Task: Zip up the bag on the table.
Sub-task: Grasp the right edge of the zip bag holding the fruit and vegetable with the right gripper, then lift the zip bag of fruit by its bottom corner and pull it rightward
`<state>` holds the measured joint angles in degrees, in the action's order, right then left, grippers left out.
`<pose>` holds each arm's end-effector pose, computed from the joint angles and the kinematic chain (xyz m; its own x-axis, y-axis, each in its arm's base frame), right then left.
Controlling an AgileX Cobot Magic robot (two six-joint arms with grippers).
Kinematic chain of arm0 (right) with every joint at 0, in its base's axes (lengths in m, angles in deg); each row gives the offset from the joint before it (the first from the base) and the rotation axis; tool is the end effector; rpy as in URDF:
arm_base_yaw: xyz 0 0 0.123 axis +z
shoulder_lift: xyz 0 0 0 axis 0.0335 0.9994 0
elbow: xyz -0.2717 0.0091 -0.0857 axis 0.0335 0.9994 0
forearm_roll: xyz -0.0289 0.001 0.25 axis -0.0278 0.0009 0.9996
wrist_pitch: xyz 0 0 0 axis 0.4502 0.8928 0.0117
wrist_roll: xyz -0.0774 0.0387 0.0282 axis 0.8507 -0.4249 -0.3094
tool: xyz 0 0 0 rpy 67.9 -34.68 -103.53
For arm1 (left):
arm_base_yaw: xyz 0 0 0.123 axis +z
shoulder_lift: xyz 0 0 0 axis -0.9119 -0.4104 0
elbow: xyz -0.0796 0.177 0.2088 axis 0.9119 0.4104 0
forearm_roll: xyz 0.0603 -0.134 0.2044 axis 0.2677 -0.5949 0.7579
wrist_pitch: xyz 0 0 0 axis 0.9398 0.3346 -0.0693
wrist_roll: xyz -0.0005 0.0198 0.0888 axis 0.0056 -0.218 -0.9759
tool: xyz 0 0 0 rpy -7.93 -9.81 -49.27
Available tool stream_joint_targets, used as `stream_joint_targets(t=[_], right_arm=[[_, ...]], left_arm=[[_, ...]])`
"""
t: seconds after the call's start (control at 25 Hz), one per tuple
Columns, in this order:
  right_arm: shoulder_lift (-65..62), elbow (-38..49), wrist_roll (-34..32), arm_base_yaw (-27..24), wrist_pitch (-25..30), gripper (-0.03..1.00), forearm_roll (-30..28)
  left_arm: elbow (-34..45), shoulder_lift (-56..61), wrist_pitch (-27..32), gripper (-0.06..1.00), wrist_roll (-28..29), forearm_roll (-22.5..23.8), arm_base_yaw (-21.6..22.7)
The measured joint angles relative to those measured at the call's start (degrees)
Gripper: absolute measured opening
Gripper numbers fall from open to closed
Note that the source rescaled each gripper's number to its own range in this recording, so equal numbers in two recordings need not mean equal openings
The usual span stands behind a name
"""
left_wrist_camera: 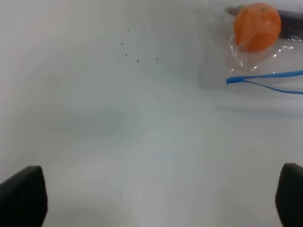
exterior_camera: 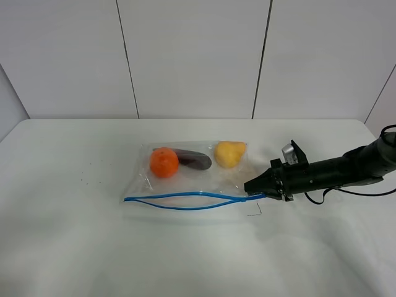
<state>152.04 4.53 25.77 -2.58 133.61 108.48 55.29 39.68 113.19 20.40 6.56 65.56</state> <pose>0.3405 0.0542 0.0672 -0.9659 0.0585 -0.2523 -0.1944 0.4799 0.8555 -0.0051 0.0007 0.2758 -0.4541 -0.0007 -0.8910 -0.0036 1.0000 0.0010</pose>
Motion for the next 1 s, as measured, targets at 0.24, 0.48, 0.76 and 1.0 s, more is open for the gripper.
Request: stream_joint_targets(t=[0.24,0.48,0.76,1.0], right_arm=[[0.0,0.0,0.0,0.0,0.0,0.0,0.0],[0.0,0.0,0.0,0.0,-0.1,0.0,0.0],[0.0,0.0,-1.2,0.0,0.7,0.0,0.5],[0.0,0.0,-2.8,0.0,4.9,0.0,0.8]], left_arm=[[0.0,0.0,0.1,1.0,0.0,0.0,0.0],[0.0,0.0,0.1,1.0,0.0,0.0,0.0],[0.0,0.0,0.1,1.0,0.0,0.0,0.0],[0.0,0.0,0.1,1.0,0.0,0.0,0.0]])
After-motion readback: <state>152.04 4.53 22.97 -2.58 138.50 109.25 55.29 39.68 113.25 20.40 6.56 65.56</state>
